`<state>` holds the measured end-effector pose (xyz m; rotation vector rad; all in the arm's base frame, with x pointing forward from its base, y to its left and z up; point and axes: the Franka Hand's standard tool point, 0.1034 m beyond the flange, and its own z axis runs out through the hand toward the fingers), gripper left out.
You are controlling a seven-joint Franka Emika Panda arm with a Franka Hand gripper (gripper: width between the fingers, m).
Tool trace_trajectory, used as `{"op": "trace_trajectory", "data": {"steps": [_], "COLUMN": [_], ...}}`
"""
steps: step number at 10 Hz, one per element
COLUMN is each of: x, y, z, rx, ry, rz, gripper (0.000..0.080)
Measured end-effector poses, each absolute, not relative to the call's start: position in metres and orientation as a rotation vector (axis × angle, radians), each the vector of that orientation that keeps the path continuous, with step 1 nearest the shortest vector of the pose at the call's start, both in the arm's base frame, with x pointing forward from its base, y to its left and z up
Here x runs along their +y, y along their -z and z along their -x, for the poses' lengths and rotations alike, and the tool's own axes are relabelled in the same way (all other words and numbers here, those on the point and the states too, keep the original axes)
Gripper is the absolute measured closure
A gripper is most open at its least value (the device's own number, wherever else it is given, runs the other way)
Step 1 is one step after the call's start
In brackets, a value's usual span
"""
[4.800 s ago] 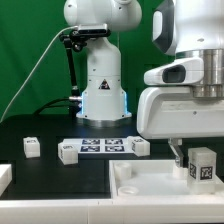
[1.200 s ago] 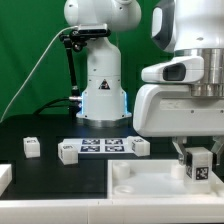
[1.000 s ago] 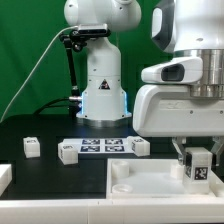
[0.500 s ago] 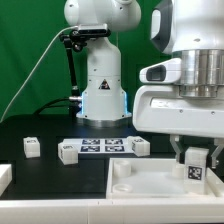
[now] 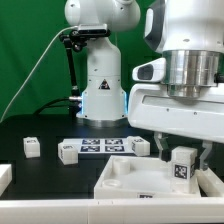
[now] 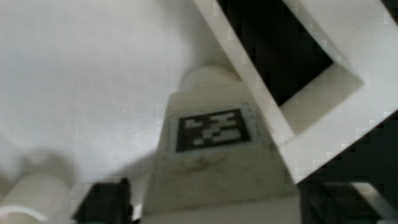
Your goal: Assemble one leg
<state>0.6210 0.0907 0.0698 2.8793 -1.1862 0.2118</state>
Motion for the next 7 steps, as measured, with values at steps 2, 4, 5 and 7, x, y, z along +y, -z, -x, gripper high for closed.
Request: {"op": "trace_trajectory", "data": {"steps": [2,4,5,7], "x": [0.0906,0.0906,0.0906,0.0906], "y": [-0.0697,-0.0696,-0.0696,-0.0696], "z": [-0.621,-0.621,-0.6209,-0.6209], "rx": [-1.186,-1.186,-1.186,-1.186], "ry": [-0.212,-0.211,-0.211,-0.211], "rz": [-2.879,-2.879,-2.879,-2.879], "gripper": [0.0163,0.0152,0.0152,0.0151]}}
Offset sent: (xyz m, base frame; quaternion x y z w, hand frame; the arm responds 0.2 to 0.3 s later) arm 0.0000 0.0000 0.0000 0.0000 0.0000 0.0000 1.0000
